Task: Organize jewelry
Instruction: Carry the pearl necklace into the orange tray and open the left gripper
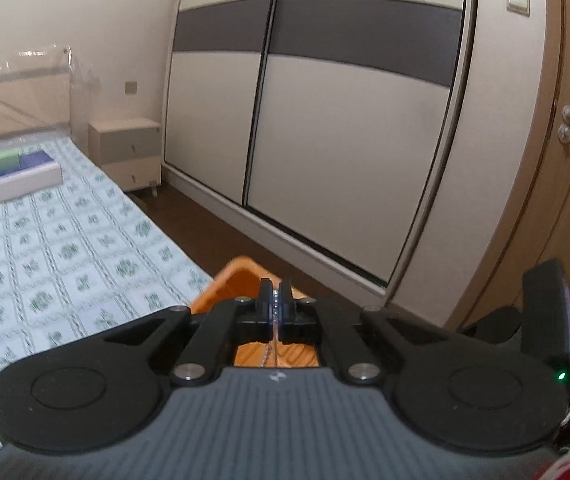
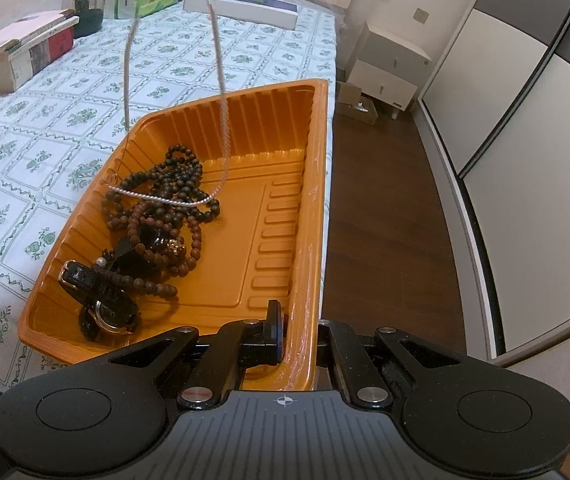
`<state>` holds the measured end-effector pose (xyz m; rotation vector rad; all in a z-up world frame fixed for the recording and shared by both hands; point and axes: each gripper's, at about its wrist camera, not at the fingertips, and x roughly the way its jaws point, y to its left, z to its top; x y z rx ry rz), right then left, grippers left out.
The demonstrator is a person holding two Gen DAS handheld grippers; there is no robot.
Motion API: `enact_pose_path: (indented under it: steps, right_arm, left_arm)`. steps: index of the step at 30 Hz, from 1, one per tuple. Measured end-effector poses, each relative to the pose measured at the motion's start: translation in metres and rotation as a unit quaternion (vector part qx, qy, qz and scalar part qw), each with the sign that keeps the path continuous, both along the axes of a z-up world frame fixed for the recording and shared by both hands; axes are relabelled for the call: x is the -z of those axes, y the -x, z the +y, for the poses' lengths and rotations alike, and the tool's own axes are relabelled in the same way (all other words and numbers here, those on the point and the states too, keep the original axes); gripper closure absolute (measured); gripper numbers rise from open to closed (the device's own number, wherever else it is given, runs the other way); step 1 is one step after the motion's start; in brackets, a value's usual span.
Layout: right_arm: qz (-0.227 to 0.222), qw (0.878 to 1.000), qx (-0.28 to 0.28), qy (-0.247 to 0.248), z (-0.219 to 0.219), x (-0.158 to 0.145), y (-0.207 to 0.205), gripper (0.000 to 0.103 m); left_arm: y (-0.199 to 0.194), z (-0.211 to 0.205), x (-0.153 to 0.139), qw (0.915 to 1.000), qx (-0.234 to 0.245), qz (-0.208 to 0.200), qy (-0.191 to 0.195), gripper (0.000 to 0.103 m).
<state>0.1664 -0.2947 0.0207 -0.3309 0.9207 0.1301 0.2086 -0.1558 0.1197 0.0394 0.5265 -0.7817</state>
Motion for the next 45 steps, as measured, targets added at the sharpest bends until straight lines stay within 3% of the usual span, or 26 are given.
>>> enact_pose_path:
  steps: [11, 30, 36, 41, 45]
  right_arm:
    - [0.008, 1.000, 0.011, -0.021, -0.009, 0.004, -0.002, 0.099]
    - [0.022, 0.993, 0.050, -0.107, -0.037, 0.019, -0.005, 0.100]
    - [0.032, 0.983, 0.076, -0.163, -0.060, 0.034, -0.007, 0.099]
    - [0.046, 0.970, 0.091, -0.221, -0.081, 0.050, -0.010, 0.099]
    - [0.042, 0.955, 0.097, -0.278, -0.097, 0.055, -0.008, 0.099]
  left_arm:
    - [-0.011, -0.019, 0.036, 0.9991, 0.007, 0.032, -0.028, 0.099]
    - [0.008, 0.055, 0.064, 0.9949, -0.078, 0.050, -0.040, 0.091]
    - [0.025, 0.082, 0.078, 0.9896, -0.122, 0.053, -0.055, 0.087]
    - [0.043, 0.103, 0.089, 0.9828, -0.161, 0.060, -0.068, 0.084]
    - [0.059, 0.116, 0.095, 0.9784, -0.184, 0.066, -0.069, 0.075]
